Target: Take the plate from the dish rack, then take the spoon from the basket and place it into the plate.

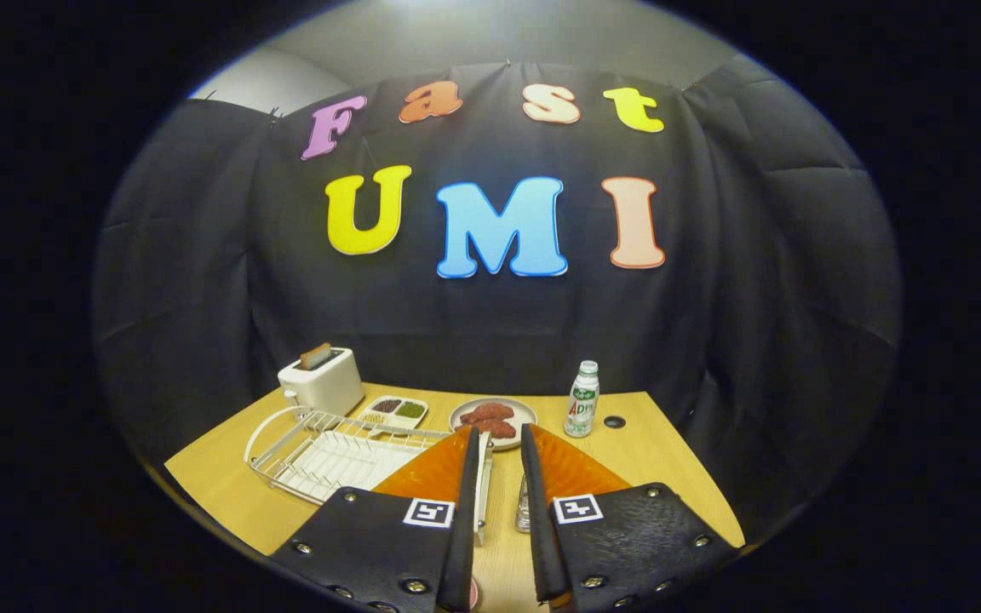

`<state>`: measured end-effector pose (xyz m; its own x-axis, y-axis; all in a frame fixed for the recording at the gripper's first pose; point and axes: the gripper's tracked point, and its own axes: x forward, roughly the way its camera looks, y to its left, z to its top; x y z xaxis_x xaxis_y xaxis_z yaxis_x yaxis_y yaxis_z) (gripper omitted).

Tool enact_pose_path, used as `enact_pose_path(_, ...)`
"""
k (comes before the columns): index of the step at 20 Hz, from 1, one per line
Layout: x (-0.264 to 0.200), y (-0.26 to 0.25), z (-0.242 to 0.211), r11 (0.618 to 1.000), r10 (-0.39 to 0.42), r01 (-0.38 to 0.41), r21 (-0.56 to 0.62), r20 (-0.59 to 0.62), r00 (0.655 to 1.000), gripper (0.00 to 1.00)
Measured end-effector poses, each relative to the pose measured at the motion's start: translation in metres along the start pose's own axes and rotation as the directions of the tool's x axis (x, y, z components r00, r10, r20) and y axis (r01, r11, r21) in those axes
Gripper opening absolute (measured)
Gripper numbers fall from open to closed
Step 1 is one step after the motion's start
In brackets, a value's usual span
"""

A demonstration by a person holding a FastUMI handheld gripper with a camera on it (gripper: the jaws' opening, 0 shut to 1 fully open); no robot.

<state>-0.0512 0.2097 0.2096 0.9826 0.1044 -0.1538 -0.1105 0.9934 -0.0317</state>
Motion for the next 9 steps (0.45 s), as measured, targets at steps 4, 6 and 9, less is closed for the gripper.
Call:
enact_pose_path(4,-0.002,0.005,0.027,1.0,-0.025,0.026,-0.015,0.054,0.998,0.33)
enact_pose_path(6,-0.003,0.014,0.029,0.999,-0.031,0.033,-0.025,0.062,0.998,0.59)
enact_pose_path(9,-0.008,0.026,0.027,0.998,-0.061,0.063,-0.026,0.068,0.996,0.97)
